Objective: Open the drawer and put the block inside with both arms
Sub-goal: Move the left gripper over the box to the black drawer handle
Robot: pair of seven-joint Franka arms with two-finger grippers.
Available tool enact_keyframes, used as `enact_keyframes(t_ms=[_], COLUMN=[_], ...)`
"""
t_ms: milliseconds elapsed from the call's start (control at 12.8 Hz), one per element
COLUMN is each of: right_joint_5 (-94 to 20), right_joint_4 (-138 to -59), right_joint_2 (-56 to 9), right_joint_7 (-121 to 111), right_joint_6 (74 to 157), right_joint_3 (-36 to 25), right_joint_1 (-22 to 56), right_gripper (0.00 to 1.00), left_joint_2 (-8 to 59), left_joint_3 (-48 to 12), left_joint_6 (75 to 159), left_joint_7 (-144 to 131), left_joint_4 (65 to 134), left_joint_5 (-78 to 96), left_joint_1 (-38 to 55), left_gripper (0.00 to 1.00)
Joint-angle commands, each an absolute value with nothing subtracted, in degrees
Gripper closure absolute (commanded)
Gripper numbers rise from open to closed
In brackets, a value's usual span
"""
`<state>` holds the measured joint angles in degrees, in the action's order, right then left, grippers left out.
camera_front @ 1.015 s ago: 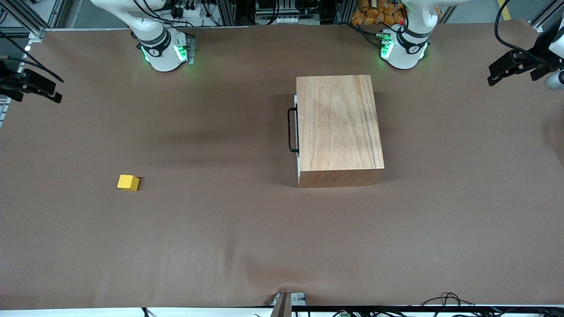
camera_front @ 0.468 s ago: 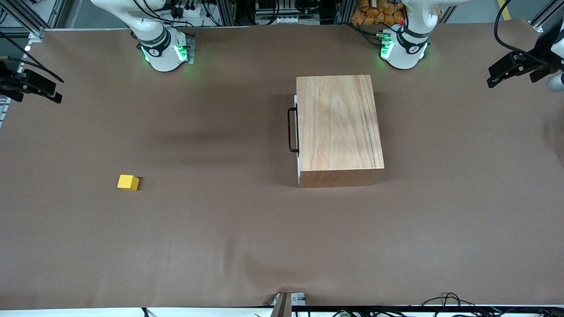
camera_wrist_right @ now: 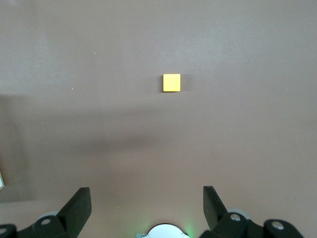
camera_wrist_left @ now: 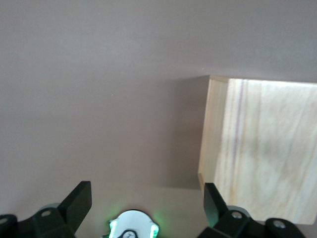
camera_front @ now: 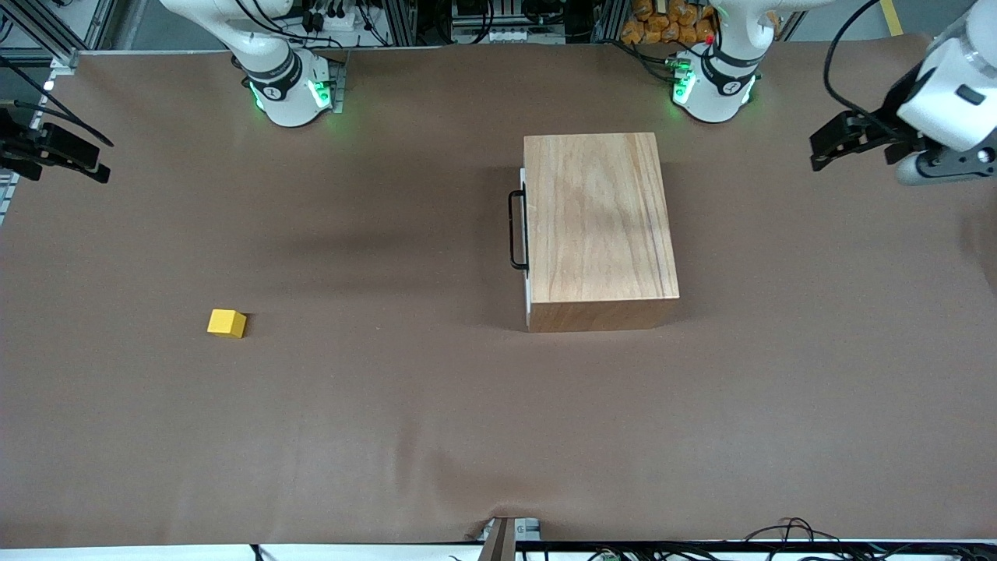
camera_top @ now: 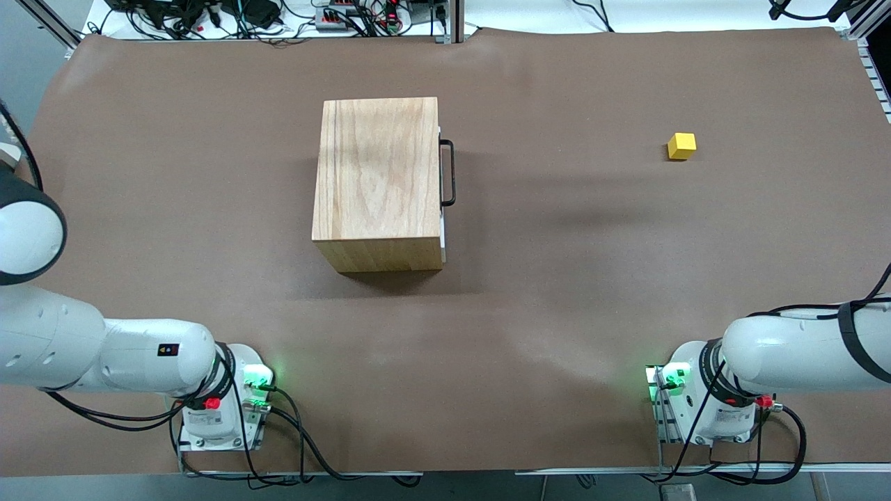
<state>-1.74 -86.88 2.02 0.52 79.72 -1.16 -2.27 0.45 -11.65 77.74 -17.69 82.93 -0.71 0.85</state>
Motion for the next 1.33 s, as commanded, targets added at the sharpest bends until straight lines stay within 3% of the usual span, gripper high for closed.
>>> enact_keyframes(t_ms=[0, 546, 1015, 1249], right_joint_5=[-2.4, -2.4, -2.5, -2.5], right_joint_4=[-86.2, -86.3, -86.3, -86.3], right_joint_2=[1.7, 1.7, 1.7, 1.7], right_joint_7=[0.4, 0.4, 0.4, 0.5], right_joint_6=[79.1, 79.1, 79.0, 78.6], right_joint_3=[-0.6, -0.6, -0.6, -0.6], right_joint_1=[-3.1, -3.2, -3.1, -3.2], right_gripper=[0.00, 0.00, 0.00, 0.00], left_joint_2=[4.5, 18.3, 26.6, 30.9], left_joint_3=[-15.1, -15.6, -14.6, -7.4], left_joint_6=[78.2, 83.3, 96.0, 99.0], left_joint_7=[-28.0, -49.5, -57.9, -60.6], left_joint_4=[78.2, 69.7, 69.3, 69.3], left_joint_5=[0.2, -0.4, -1.5, -3.9], left_joint_1=[3.3, 24.7, 34.9, 45.0], left_gripper=[0.00, 0.00, 0.00, 0.00])
